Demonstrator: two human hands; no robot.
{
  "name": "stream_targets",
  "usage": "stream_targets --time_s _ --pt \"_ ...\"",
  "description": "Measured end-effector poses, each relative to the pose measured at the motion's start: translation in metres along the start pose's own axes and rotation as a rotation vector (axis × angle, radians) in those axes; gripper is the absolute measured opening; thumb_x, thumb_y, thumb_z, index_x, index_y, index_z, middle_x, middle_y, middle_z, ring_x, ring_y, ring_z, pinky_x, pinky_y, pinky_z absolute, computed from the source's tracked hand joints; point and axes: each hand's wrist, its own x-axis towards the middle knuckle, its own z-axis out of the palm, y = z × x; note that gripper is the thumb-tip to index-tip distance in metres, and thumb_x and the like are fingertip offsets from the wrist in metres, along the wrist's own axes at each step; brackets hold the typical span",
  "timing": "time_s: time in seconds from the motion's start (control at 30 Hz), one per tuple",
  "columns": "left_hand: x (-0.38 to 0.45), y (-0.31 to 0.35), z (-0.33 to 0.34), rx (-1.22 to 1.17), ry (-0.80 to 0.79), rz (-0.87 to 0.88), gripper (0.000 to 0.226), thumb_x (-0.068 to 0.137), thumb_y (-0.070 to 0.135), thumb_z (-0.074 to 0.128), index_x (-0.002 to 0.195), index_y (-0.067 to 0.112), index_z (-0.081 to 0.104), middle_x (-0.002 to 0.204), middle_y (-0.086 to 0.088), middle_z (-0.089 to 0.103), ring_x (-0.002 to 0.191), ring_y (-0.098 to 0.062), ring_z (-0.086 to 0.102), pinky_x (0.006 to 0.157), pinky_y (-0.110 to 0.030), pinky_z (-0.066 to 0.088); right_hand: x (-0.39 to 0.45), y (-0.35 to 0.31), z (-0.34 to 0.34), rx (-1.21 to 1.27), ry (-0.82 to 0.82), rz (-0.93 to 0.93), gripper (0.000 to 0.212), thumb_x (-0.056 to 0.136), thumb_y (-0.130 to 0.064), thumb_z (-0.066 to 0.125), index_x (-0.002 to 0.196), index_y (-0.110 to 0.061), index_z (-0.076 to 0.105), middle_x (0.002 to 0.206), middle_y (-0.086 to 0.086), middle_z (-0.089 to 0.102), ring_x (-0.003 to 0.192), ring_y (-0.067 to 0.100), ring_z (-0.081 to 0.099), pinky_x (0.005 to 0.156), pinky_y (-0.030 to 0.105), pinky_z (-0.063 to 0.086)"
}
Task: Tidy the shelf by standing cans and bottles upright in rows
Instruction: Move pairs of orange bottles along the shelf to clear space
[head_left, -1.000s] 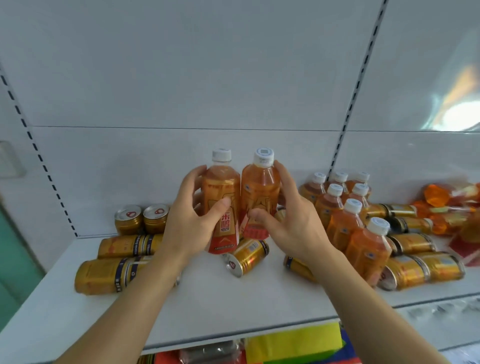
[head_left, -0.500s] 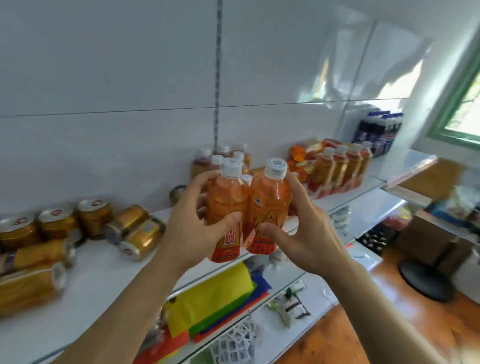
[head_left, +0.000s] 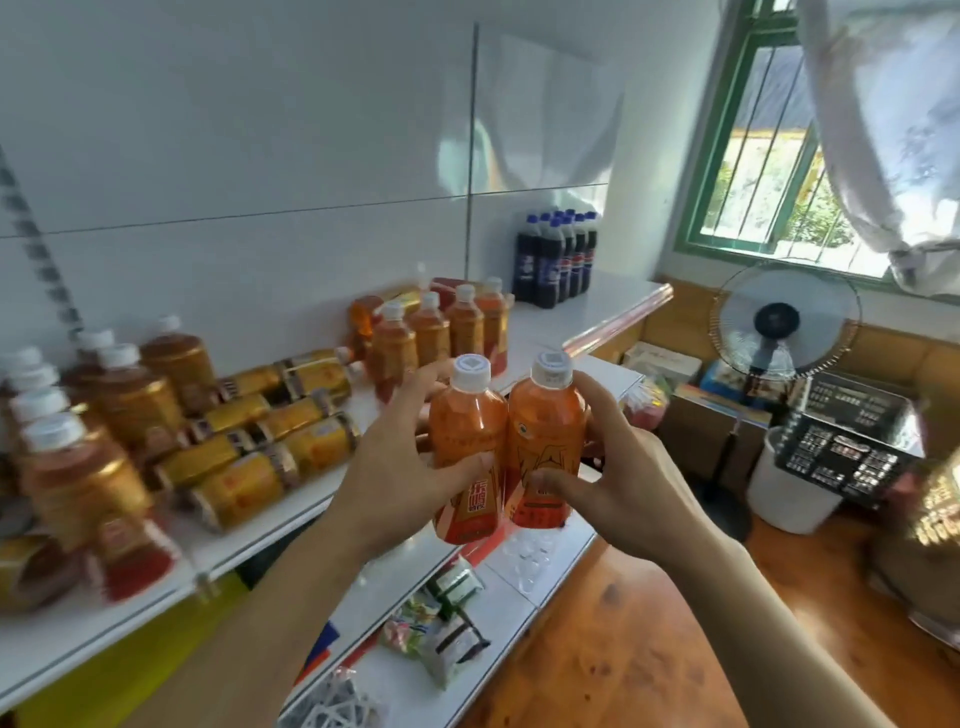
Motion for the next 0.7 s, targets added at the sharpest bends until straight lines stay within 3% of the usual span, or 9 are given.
stream_targets --time_s 0.17,0.3,0.4,0.6,0.7 --pt "0.059 0.001 0.066 0.074 -0.078 -0.016 0.107 0.082 0.031 0.090 0.155 0.064 0.018 0.154 0.019 0.048 0.131 -0.006 0.059 0.109 -0.043 0.055 0.022 0.075 -0.028 0.004 0.015 0.076 0.100 0.086 -0.050 0.085 0.155 -0.065 0.014 0.126 -0.020 0.071 0.113 0.013 0.069 0.099 0.052 0.059" --pt "0.107 -0.013 0.101 0.204 -0.115 0.045 0.109 0.085 0.040 0.086 0.158 0.063 0.008 0.168 0.016 0.032 0.148 -0.019 0.045 0.117 -0.055 0.045 0.053 0.122 -0.033 0.019 -0.002 0.104 0.096 0.087 -0.043 0.086 0.150 -0.069 0.019 0.124 -0.026 0.067 0.113 0.011 0.068 0.098 0.049 0.060" --pt "0.151 -0.029 0.123 0.249 -0.136 0.079 0.104 0.088 0.043 0.083 0.159 0.060 0.008 0.169 0.012 0.029 0.150 -0.019 0.041 0.120 -0.052 0.042 0.089 0.161 -0.035 0.029 -0.014 0.122 0.098 0.085 -0.040 0.088 0.153 -0.064 0.022 0.127 -0.022 0.069 0.112 0.010 0.069 0.099 0.050 0.060" --pt "0.255 -0.049 0.149 0.335 -0.124 0.119 0.091 0.085 0.044 0.084 0.151 0.054 0.023 0.156 0.009 0.043 0.136 -0.015 0.049 0.108 -0.034 0.046 0.183 0.226 -0.048 0.080 -0.048 0.125 0.100 0.081 -0.037 0.092 0.151 -0.061 0.024 0.130 -0.016 0.071 0.120 0.015 0.069 0.101 0.057 0.058" --pt "0.301 -0.049 0.156 0.405 -0.096 0.146 0.092 0.083 0.045 0.084 0.152 0.051 0.023 0.154 0.008 0.048 0.131 -0.018 0.054 0.106 -0.037 0.049 0.226 0.250 -0.052 0.070 -0.025 0.093 0.098 0.083 -0.038 0.092 0.151 -0.057 0.025 0.130 -0.015 0.069 0.121 0.016 0.067 0.103 0.055 0.057"
